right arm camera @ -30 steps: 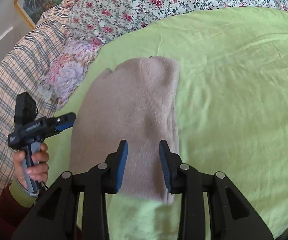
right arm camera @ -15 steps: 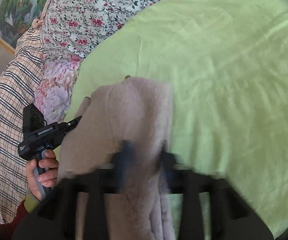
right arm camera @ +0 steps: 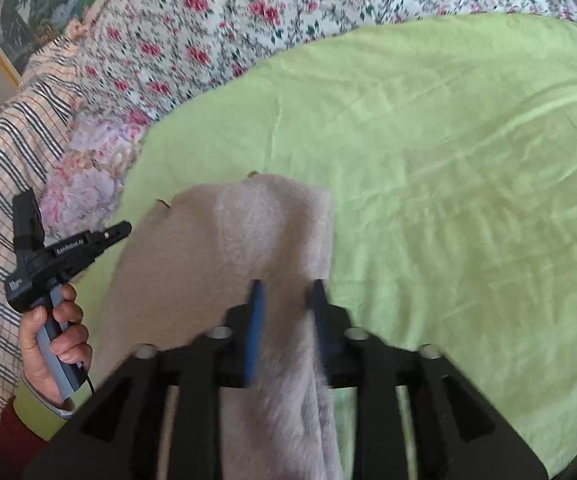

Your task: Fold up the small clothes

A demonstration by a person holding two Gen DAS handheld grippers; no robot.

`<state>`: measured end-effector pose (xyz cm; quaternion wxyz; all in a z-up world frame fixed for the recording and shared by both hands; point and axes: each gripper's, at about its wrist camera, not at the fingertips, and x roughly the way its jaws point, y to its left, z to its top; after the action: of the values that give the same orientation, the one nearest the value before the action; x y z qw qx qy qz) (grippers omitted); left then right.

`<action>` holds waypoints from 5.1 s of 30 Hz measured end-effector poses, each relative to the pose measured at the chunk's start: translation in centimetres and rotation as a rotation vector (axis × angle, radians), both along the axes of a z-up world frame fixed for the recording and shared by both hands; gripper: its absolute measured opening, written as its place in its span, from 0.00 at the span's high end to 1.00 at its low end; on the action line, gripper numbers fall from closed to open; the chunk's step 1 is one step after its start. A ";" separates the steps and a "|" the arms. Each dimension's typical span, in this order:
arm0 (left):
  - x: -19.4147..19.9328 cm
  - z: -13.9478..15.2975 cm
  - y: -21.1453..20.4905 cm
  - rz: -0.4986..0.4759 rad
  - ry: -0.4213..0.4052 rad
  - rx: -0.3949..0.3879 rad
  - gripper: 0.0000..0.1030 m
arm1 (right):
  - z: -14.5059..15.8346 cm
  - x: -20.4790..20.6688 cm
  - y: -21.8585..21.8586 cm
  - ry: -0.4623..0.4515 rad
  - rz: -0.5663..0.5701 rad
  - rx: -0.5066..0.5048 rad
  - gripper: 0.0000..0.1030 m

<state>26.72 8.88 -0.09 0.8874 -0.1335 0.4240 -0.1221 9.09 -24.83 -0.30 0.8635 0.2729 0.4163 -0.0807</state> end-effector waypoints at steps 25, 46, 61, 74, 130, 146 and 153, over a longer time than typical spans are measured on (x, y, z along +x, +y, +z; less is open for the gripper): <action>-25.0 -1.0 -2.6 -0.083 0.022 0.327 0.22 | 1.8 -11.2 10.0 0.040 0.223 -0.179 0.29; -28.0 -1.0 -3.9 -0.120 0.009 0.433 0.19 | 1.1 -13.5 12.6 0.046 0.298 -0.262 0.17; -25.3 -0.5 -5.1 -0.083 -0.007 0.503 0.18 | 0.4 -9.8 12.4 0.057 0.342 -0.259 0.16; -23.3 0.4 -5.6 -0.120 -0.006 0.511 0.18 | 1.1 -7.2 12.1 0.085 0.363 -0.283 0.15; -19.0 1.9 -6.3 -0.125 0.016 0.373 0.16 | 1.7 -2.7 9.3 0.111 0.344 -0.234 0.14; -19.0 2.0 -6.7 -0.129 0.013 0.374 0.16 | 2.0 -2.6 9.4 0.109 0.344 -0.237 0.14; -19.0 2.0 -6.8 -0.132 0.014 0.377 0.16 | 2.0 -2.6 9.3 0.108 0.345 -0.238 0.14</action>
<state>7.76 2.12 1.90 0.8838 0.0621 0.4535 -0.0973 6.49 -15.53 1.65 0.8671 0.0890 0.4900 0.0054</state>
